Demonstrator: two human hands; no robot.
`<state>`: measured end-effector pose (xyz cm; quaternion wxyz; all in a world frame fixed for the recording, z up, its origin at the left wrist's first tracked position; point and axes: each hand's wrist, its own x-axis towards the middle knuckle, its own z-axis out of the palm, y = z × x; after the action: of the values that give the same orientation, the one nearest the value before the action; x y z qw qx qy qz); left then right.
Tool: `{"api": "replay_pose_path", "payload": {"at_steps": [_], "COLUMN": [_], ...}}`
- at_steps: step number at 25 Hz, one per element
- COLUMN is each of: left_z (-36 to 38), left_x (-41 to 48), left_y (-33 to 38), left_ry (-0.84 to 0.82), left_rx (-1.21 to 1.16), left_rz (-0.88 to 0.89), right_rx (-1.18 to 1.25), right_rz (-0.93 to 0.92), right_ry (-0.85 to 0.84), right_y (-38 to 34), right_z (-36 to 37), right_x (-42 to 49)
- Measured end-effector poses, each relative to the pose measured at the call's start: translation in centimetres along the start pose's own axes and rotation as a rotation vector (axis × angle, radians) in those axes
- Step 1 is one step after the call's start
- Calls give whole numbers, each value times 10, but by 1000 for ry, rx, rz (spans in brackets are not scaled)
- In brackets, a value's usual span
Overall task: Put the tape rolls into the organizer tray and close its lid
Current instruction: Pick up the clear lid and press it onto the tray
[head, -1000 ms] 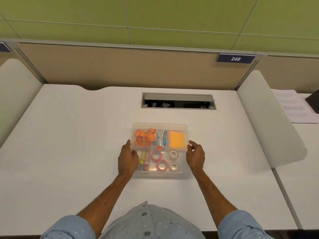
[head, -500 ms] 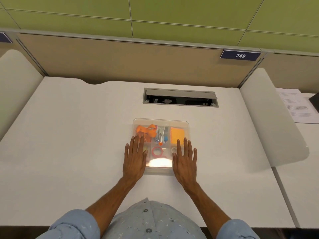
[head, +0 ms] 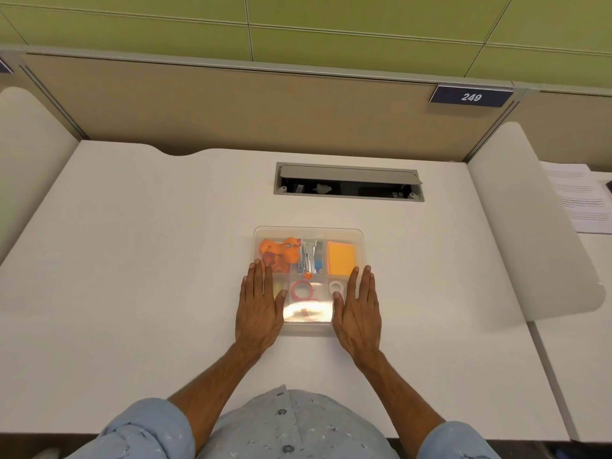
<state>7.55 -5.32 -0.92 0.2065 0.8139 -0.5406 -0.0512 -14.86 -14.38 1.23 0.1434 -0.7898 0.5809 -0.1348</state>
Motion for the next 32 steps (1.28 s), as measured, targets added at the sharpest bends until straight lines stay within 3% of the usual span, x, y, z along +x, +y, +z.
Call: {"api": "replay_pose_path", "payload": {"at_steps": [9,13,18,32], "left_z": [-12,-6,-4,9], "left_x": [14,40,85,98], "left_y": [11,11,5,2], "left_ry": [57,68,-17,-30], "left_rx": [-135,-44,49,137], "left_rz": [-15,49,1,-1], "right_rx": [-172,-130,-134,-117], "right_rz": [-27,-63,-155,-61], "right_ry": [-9,-2,-60,-159], "right_y": [-6,-8,-8,-11], "right_z": [-10,-14,-11,8], "right_x": [10,44,107,130]}}
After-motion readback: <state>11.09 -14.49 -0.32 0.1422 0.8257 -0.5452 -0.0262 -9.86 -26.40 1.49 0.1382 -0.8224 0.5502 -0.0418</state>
